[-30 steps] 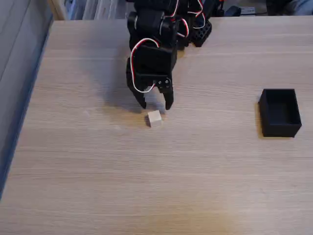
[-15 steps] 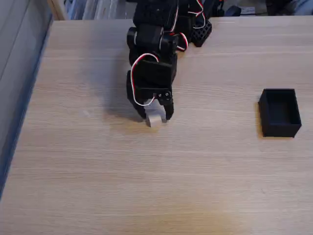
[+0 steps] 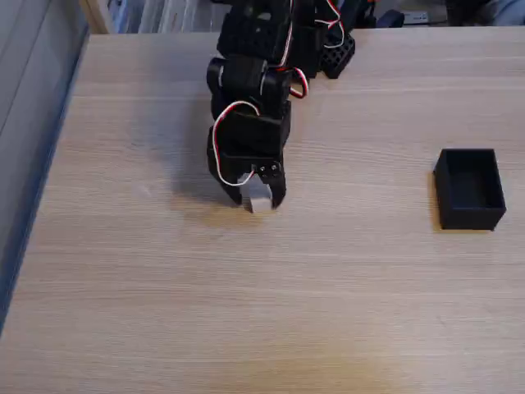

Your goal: Pick a white block and place it in the black box.

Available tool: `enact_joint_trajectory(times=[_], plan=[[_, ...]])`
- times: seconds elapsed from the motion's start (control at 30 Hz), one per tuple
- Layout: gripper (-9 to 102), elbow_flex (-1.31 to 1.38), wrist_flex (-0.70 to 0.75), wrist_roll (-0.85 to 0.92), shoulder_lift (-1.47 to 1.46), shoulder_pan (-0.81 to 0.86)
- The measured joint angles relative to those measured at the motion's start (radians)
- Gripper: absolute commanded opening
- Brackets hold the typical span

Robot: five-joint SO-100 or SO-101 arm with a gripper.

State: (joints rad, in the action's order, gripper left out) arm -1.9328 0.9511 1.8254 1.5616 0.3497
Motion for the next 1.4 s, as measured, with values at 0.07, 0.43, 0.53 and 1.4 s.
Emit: enact_joint_trajectory(times=[0.07, 0.43, 0.53, 1.4], plan=[[6, 0.000, 0.000, -0.011, 0.000, 0.000], [0, -0.009, 0.049, -0.049, 0.069, -0.049], [0, -0.037, 0.106, -0.049, 0.161, -0.091], [0, -0.178, 0.221, -0.351, 0.615, -0.937]])
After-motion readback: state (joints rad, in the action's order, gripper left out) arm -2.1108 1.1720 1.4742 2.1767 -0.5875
